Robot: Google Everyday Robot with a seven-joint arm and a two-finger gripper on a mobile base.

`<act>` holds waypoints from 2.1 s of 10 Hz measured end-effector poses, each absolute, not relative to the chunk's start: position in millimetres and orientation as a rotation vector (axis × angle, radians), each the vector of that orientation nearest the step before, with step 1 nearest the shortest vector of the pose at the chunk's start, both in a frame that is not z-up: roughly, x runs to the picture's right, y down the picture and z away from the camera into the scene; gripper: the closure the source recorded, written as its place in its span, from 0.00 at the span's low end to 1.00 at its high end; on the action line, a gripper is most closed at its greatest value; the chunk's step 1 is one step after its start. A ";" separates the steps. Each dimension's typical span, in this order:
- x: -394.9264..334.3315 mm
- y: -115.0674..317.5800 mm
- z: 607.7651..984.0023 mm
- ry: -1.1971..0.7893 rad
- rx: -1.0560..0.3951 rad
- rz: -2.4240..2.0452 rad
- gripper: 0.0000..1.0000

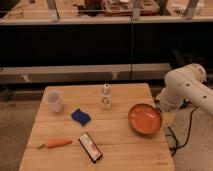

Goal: Knock the bottle over

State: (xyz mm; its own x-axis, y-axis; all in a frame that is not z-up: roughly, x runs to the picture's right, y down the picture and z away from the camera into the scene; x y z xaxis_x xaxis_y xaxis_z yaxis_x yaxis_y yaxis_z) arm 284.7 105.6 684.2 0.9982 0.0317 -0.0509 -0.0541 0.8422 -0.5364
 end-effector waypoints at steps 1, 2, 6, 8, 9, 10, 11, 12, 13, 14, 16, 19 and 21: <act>284.7 105.6 684.2 0.041 -0.568 0.045 0.20; 284.7 105.6 684.2 0.041 -0.568 0.045 0.20; 284.7 105.6 684.2 0.041 -0.568 0.045 0.20; 284.7 105.6 684.2 0.041 -0.568 0.045 0.20; 284.7 105.6 684.2 0.041 -0.568 0.045 0.20; 284.7 105.6 684.2 0.041 -0.568 0.045 0.20; 284.7 105.6 684.2 0.041 -0.568 0.045 0.20; 284.7 105.6 684.2 0.041 -0.568 0.045 0.20; 284.7 105.6 684.2 0.041 -0.568 0.045 0.20; 284.7 105.6 684.2 0.041 -0.568 0.045 0.20; 284.2 102.4 685.8 0.040 -0.562 0.047 0.20; 278.0 78.1 700.8 0.044 -0.532 0.034 0.20; 276.1 76.2 700.6 0.049 -0.520 0.026 0.20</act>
State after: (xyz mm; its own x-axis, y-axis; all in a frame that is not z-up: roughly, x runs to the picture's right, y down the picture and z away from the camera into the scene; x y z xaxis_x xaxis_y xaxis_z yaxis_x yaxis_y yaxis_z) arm 276.1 76.2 700.6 0.9985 0.0119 -0.0534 -0.0369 0.8673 -0.4964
